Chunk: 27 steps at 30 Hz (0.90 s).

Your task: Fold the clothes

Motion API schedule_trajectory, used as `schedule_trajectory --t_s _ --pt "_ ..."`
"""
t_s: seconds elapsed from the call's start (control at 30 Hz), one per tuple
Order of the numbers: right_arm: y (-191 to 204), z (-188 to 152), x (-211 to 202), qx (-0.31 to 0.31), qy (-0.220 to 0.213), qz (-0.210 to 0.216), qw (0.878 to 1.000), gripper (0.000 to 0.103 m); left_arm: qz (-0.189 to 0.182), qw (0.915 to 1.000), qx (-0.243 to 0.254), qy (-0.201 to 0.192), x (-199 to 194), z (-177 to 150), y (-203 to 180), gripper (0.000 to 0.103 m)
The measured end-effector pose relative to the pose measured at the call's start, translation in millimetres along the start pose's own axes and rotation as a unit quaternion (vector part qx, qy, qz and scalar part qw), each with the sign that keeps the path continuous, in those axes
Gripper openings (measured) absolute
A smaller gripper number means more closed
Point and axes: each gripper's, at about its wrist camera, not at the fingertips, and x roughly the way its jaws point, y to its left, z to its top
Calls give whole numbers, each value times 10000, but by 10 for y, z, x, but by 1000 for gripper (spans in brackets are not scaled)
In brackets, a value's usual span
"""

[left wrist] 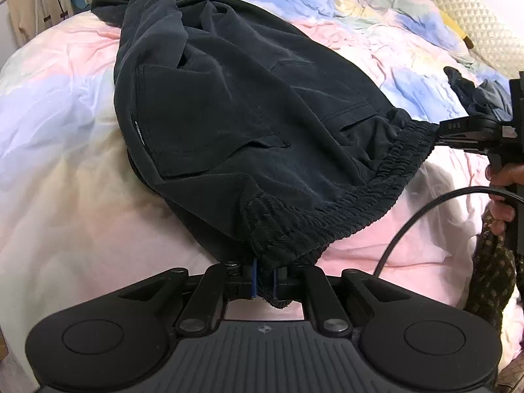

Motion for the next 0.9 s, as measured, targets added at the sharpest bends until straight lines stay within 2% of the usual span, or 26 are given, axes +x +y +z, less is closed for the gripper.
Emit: schedule_trajectory --t_s 0.13,0.2,0.27,0.37,0.43,0.5,0.53,0.7,0.9 --pt "53 46 -104 -76 100 -21 9999 17 -21 9999 47 141 -77 54 -27 21" --pt "87 67 -182 -81 108 -70 9999 31 -75 9995 -10 298 -155 83 -47 30" --pt "129 65 -278 -46 79 -79 9999 36 -149 9991 -14 398 -238 132 -31 52" --pt "228 10 -444 -64 65 -164 9998 38 -143 9993 0 345 -427 186 21 73" --pt "318 -30 -594 -40 19 -172 9998 38 -159 9995 28 267 -559 238 87 79" --pt "420 -69 -760 1 -51 -124 9999 53 -176 9997 68 182 -701 299 177 79" --pt "498 -91 -862 8 -115 -72 9999 55 -181 9997 90 159 -753 339 212 79" --pt "972 -147 -1281 -58 -326 -23 9994 55 -268 9995 131 71 -999 514 528 79" --pt "1659 -196 -1660 22 -585 -99 9982 55 -417 9990 95 -92 -1302 703 1144 79"
